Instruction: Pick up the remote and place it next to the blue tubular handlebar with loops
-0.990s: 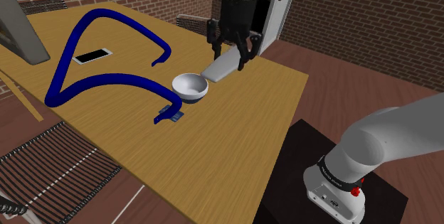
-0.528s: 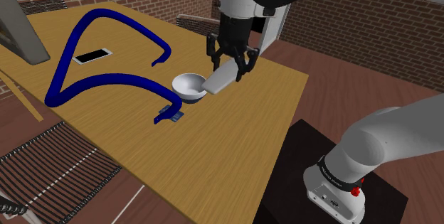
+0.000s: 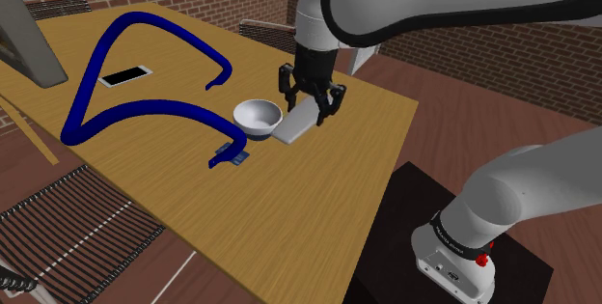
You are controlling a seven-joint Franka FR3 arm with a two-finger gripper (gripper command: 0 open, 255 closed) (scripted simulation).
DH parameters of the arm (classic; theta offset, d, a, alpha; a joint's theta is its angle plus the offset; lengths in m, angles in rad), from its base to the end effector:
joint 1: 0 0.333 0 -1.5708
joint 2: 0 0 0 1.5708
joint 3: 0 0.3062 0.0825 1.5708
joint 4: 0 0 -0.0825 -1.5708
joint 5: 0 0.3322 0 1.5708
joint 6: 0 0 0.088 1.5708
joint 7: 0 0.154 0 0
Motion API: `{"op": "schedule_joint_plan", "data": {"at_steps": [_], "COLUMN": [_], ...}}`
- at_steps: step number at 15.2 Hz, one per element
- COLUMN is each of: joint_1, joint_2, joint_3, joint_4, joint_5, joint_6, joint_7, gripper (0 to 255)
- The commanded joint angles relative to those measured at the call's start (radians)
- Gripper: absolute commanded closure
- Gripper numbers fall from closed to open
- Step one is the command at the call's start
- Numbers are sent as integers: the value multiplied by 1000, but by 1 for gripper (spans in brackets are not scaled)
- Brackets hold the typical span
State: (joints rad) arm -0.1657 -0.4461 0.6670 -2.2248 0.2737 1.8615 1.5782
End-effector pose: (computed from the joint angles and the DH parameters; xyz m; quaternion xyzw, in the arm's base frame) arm 0.3287 0.2390 0.4670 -0.8240 0.5666 -0.0052 0.0008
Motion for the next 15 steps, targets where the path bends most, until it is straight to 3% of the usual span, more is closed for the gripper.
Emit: {"op": "schedule_joint_plan", "data": {"at_steps": [1,15], "joint_1": [1,-4], "joint_2": [3,66], "joint_3": [8,67], "joint_4": [-26,-167], "joint_5": [3,7], "joint_6": [31,231], "joint_7": [1,13], "gripper": [255,255]}}
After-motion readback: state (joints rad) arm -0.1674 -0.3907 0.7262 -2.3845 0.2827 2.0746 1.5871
